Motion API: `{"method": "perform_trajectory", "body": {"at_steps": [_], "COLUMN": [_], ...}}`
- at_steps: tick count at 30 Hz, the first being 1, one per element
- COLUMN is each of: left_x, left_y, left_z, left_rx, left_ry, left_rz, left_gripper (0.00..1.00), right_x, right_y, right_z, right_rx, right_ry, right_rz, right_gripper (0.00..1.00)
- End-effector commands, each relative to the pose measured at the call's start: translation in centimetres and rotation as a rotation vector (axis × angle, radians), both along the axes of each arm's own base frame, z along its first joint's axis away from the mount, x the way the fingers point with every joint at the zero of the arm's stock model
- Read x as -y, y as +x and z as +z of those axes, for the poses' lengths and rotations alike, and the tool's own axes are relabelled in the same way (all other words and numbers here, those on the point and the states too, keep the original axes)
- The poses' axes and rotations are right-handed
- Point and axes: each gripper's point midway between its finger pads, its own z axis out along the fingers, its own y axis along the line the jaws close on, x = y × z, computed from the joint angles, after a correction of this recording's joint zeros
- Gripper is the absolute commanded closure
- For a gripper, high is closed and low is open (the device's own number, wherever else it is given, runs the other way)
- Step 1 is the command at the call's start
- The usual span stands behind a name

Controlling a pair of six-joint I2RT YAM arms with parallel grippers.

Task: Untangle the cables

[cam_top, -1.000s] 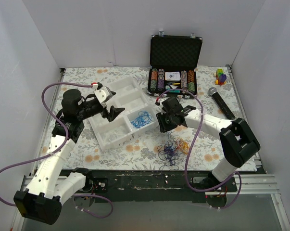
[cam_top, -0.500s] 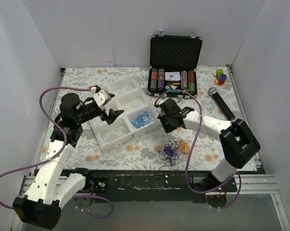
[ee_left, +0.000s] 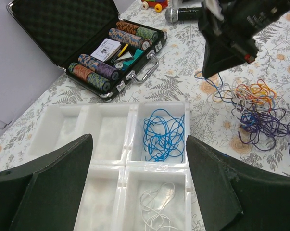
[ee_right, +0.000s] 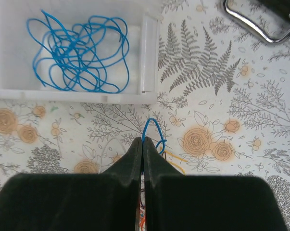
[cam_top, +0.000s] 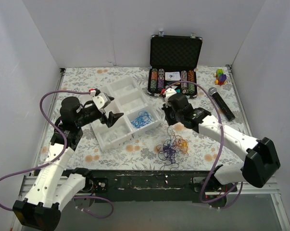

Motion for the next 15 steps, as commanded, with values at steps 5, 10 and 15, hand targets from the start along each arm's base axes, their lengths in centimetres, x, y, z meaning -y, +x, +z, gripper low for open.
{"method": "perform_trajectory", "body": {"at_steps": [5, 10, 15], "left_x": [0.4, 1.5, 4.7], "left_y": [-0.9, -1.0, -1.4], "left_z": [-0.8, -1.2, -0.7], "left_rx": [-0.02, -0.05, -0.042], "left_ry": [-0.02, -0.043, -0.037], "left_rz": [-0.028, -0.088, -0.189], "left_gripper": [0.21, 0.2, 0.19], "right_x": [-2.4, -3.1, -3.7], "right_y": [-0.2, -3.0, -6.1], "right_z": [11.8, 17.0, 20.3], "right_rx": [0.255, 0.317, 0.33], "right_ry": [0.305, 0.462, 0.575], "right_rz": [0.089, 0.204, 0.329], "right_gripper": [0.99, 0.99, 0.99]}}
